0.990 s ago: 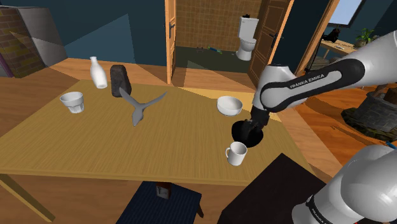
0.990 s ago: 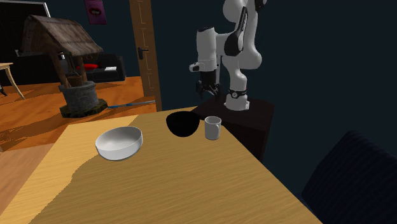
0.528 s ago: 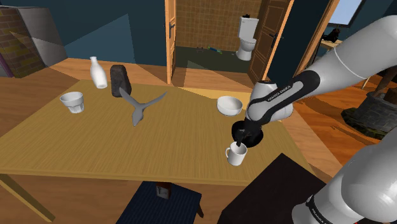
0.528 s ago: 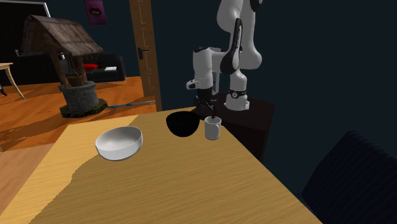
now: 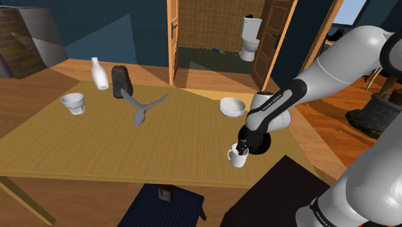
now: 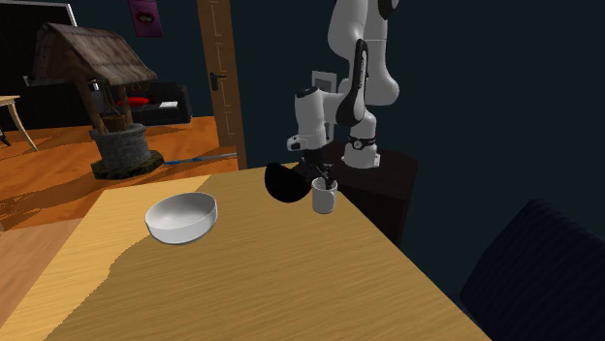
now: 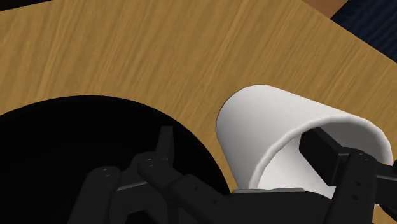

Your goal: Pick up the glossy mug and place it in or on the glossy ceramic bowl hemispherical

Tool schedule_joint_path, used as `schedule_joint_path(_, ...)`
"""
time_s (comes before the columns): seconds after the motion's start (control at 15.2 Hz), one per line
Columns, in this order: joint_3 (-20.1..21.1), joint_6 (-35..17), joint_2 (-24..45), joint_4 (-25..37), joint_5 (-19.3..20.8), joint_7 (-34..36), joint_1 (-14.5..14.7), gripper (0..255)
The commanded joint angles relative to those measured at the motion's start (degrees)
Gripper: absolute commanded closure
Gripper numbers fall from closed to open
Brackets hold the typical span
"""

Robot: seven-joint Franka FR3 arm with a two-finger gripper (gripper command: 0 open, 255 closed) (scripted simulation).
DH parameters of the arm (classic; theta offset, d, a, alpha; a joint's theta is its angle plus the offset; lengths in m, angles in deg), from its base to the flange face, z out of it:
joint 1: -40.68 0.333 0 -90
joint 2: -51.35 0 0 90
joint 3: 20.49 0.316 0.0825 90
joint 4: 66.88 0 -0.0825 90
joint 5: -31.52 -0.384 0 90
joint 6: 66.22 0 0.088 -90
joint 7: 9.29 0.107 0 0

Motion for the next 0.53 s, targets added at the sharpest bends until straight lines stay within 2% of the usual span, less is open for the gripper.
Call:
schedule_joint_path(0.0, -0.17, -3.24, -0.29, -0.23, 0.15, 0.01, -0.09, 0)
schedule_joint_path(0.33, -0.17, -3.25, -0.28, -0.23, 0.14, 0.0, -0.09, 0)
schedule_joint_path(0.4, -0.17, -3.22, -0.29, -0.21, 0.15, 0.02, -0.08, 255)
schedule_joint_path(0.46, -0.16, -3.23, -0.29, -0.22, 0.15, 0.02, -0.08, 255)
